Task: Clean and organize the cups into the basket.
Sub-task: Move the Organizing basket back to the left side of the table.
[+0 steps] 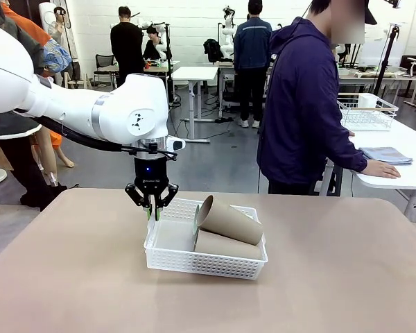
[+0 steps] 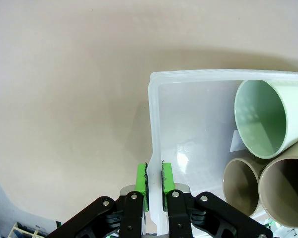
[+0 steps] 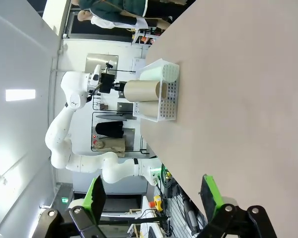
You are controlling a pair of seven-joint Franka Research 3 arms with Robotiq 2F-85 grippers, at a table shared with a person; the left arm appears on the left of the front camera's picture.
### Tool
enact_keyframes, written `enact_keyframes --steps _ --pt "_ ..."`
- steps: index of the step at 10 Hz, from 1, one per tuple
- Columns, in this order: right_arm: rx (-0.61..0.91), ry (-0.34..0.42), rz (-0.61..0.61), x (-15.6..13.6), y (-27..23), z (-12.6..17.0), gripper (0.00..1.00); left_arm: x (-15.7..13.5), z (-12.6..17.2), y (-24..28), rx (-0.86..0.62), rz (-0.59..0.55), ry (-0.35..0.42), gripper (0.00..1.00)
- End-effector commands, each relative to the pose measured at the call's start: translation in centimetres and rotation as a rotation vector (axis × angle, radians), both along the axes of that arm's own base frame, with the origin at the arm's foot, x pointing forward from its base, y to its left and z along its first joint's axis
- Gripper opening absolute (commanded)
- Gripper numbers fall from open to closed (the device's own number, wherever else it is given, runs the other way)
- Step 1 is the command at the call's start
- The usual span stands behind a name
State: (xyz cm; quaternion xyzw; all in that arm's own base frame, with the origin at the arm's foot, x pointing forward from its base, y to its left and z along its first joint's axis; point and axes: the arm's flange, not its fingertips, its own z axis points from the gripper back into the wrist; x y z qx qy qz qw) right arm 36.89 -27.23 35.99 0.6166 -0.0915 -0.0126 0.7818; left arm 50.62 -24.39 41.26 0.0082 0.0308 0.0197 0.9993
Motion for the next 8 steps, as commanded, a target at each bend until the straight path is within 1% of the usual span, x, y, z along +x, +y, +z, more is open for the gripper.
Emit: enact_keyframes --steps 1,4,5,6,7,8 --pt "-0.012 0.015 -0.006 0.0 0.1 -0.2 1.0 -0.1 0.1 -0.1 0.0 0.012 -0.005 0.0" --pt "-0.012 0.015 -0.006 0.0 0.1 -0.2 1.0 -0.1 0.1 -0.1 0.0 0.012 -0.005 0.0" --pt "-0.012 0.015 -0.006 0.0 0.1 -0.2 1.0 0.0 0.0 0.0 0.0 0.0 0.0 0.15" --pt "-0.012 0.015 -0.006 0.0 0.1 -0.2 1.0 0.6 -0.5 2.6 0.015 0.037 0.046 0.15" --pt "-0.012 0.015 -0.006 0.0 0.1 -0.2 1.0 0.6 -1.0 6.1 0.041 0.064 0.066 0.15" --pt "-0.012 0.015 -0.006 0.0 0.1 -0.2 1.0 -0.1 -1.0 10.4 0.08 0.068 0.004 0.15"
